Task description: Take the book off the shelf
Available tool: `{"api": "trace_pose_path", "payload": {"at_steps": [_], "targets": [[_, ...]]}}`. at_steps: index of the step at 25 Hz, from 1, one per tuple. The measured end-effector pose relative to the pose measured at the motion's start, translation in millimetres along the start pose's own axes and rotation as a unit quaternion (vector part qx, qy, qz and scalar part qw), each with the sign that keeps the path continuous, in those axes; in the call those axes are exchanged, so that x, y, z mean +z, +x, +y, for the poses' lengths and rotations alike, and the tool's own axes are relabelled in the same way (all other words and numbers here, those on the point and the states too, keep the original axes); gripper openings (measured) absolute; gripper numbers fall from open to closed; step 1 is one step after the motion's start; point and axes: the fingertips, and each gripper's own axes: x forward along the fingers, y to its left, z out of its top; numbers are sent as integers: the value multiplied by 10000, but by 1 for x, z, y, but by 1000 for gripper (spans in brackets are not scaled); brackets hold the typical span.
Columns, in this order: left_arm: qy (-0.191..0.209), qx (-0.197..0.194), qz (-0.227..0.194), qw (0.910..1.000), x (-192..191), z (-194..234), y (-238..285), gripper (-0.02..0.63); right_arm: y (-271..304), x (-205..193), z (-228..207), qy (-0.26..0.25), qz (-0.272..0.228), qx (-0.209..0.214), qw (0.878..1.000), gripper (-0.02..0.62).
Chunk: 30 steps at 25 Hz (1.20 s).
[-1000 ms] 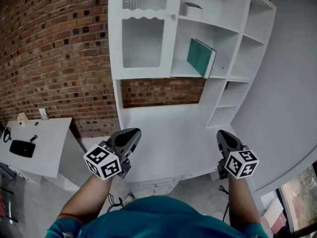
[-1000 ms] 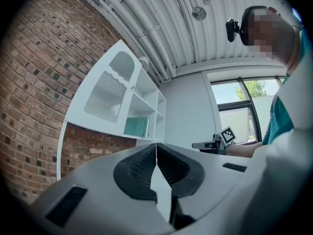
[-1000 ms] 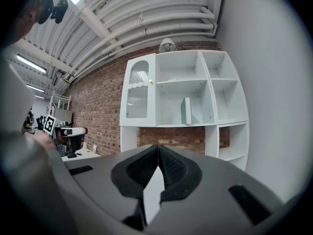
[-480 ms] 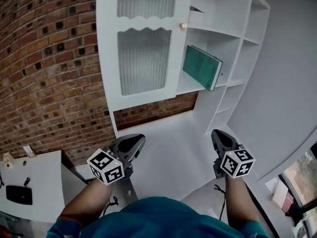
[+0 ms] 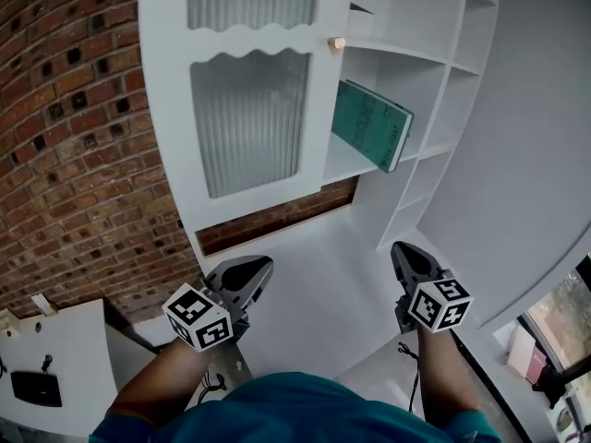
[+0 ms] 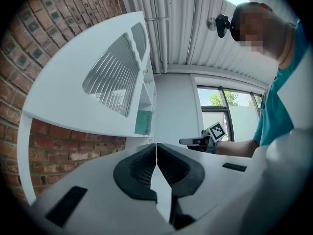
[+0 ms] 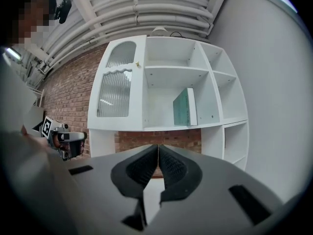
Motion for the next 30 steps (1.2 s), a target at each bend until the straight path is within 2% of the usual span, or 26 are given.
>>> {"api": "trace_pose_path", "payload": {"at_steps": [9,14,15,16,18,20,22,30], "targets": [[89,613,-166,9979,-7,-8,56,15,30,9,-60,-114,55,659,9977,25],[-80,727,-258,9970,-7,-15,87,15,39,22,-92,-42,-39,807,9967,26],[-86,708,-260,9971,-7,-15,91,14,41,25,-94,-32,-67,846,9964,50],[-69,691,-256,9973,-7,-15,94,15,43,28,-94,-23,-92,892,9960,112],[-34,658,-256,9975,-4,-13,97,15,47,35,-94,-8,-147,941,9955,183],[3,617,-248,9978,-2,-11,99,15,52,44,-95,-25,-198,899,9957,228],[51,576,-236,9981,1,-8,101,15,58,57,-96,-62,-262,840,9961,248],[89,358,-188,9991,11,4,111,15,97,105,-104,-113,-388,627,9972,264]]}}
